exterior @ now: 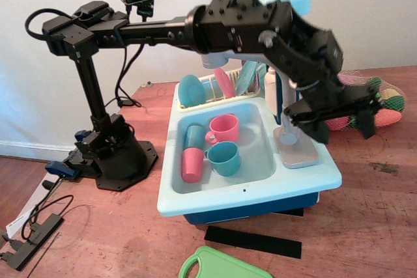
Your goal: Turn lever vertical to front
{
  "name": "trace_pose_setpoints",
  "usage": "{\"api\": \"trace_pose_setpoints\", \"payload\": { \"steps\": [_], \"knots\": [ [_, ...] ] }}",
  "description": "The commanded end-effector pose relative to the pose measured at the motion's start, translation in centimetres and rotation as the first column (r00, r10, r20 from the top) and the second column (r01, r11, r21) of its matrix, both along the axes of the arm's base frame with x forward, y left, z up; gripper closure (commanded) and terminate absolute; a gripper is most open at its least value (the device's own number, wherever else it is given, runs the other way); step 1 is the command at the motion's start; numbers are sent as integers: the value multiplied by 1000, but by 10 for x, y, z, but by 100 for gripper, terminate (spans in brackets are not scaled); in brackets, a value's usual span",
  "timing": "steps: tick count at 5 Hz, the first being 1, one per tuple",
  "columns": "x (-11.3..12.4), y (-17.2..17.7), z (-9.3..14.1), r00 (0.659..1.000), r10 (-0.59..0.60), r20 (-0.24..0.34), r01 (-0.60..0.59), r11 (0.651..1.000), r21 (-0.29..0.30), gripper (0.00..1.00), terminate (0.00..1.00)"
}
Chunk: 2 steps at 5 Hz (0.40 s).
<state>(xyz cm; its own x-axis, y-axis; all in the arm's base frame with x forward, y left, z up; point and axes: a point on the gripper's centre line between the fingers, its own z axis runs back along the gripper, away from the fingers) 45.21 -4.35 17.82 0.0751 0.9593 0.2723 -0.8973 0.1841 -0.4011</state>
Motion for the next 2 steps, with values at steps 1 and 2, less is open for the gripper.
{"api": "trace_pose_setpoints", "payload": {
  "steps": [1,2],
  "knots": [
    [-26,21,40,995,28,93,-27,999,-17,0,0],
    [-41,27,36,994,36,101,-34,999,-24,0,0]
  ]
}}
